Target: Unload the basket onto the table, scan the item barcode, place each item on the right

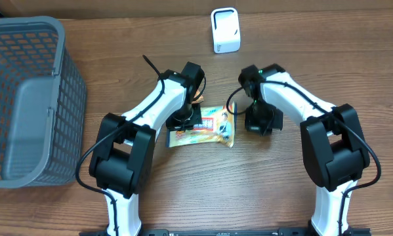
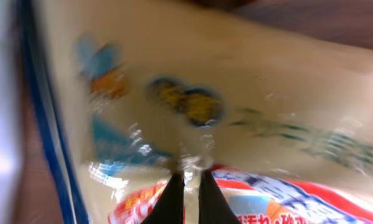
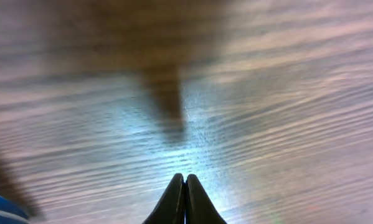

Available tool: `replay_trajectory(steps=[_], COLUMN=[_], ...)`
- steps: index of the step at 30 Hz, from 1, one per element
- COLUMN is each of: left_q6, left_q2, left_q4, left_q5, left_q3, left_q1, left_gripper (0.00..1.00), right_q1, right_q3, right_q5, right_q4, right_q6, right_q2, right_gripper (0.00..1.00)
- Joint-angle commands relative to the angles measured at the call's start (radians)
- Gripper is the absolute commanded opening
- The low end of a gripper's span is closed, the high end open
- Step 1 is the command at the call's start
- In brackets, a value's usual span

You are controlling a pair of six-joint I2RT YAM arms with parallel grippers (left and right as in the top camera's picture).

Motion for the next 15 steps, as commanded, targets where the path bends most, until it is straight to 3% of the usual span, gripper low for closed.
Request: replay_trajectory(steps=[1,5,8,12,15], left_q6=[0.006,0.005,0.006,-0.004,-0.038], left_q2=[0.052,0.051,0.051,0.052,0.052], left_q4=[-0.106,-0.220,-0.243,-0.233,-0.237], left_q5=[-0.088,-0.061,-0.064,-0.061,-0.060], left_q3=[0.092,0.241,0.305,0.317,0.317], left_q1=[0.018,0.018,0.020,0.048,0.097], left_gripper=[0.04,0.04,0.04,0.04,0.04], right_q1=[-0.003,-0.003,-0.003,0.004,0.013], right_q3=[0.131,0.209,0.221,0.221,0.209], right_q5=[-0.024,-0.179,-0.311,-0.450,-0.457], right_q4=[0.002,0.048,0.132,0.212,0.274], right_q6=[-0.045,-0.155,-0.288,-0.466,-0.496], right_q2=[-0.004,-0.004,-0.004,-0.004,-0.003], right_gripper=[0.04,0.17,0.35,0.45,0.54])
